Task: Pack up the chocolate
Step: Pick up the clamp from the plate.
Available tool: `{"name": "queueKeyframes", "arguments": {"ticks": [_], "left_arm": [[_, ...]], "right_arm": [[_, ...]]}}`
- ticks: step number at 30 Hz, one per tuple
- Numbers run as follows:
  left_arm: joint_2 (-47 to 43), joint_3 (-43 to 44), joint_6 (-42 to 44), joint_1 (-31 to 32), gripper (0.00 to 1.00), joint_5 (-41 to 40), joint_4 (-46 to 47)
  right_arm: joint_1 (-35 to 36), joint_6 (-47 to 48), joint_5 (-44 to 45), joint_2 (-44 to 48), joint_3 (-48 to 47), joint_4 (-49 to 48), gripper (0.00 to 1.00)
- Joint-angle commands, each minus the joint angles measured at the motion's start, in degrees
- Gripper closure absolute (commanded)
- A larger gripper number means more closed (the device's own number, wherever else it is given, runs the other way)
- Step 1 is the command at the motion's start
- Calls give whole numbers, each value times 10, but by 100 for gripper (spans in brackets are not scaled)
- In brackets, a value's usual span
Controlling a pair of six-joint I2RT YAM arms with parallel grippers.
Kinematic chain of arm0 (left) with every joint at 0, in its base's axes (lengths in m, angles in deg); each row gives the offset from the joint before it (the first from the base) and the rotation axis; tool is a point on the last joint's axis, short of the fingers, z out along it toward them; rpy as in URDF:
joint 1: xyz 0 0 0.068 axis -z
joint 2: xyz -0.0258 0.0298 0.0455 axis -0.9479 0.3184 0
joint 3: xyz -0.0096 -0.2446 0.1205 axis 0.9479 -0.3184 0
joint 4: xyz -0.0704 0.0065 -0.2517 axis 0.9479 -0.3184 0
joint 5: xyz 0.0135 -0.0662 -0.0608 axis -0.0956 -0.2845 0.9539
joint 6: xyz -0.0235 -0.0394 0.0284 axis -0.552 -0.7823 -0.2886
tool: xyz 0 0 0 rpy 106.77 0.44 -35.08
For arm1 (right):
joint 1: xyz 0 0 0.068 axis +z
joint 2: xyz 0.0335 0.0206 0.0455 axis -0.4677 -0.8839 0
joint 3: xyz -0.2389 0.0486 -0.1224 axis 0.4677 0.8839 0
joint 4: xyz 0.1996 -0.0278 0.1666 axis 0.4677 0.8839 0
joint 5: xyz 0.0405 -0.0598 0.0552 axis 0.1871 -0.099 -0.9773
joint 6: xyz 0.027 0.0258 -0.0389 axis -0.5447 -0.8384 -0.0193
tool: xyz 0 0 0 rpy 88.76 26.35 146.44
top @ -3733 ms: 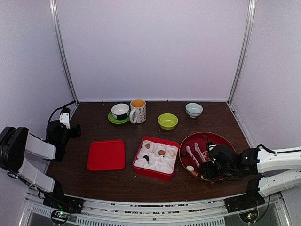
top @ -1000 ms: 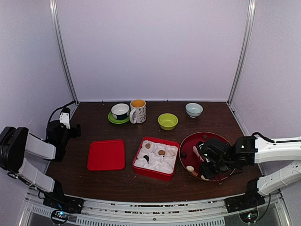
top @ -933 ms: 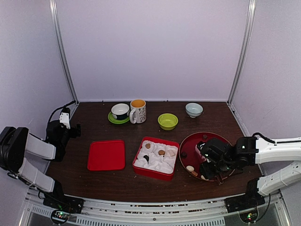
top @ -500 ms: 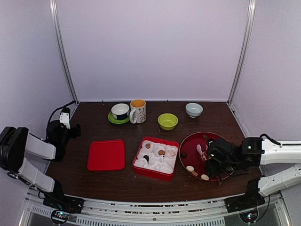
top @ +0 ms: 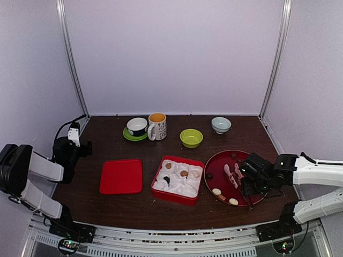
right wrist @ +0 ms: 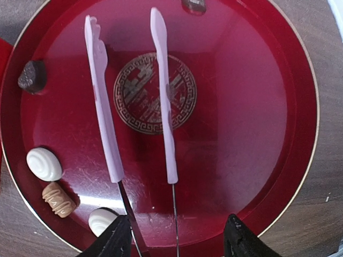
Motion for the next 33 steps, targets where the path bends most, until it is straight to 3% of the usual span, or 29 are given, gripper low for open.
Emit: {"name": "queueKeyframes", "arguments": {"ticks": [1,5,13,19,26,33], "left_arm": [[3,6,-2,-5,2,5,33],[3,6,-2,-6,2,5,32],[3,6,-3,-5,2,5,33],[3,6,-2,-5,2,5,32],[3,6,-2,-6,2,5,33],[3,7,-2,-5,2,5,33]], "right_arm": [[-13,24,-48,6,18,-36,40],[-13,30,-72,-7,30,-46,31],[-13,20,-76,2,56,-89,30],[-12,17,-71,-14,63,-104,40],[-12,9,-75,-29,71,-127,43],[1,3,-78,-42,70,-137,58]]}}
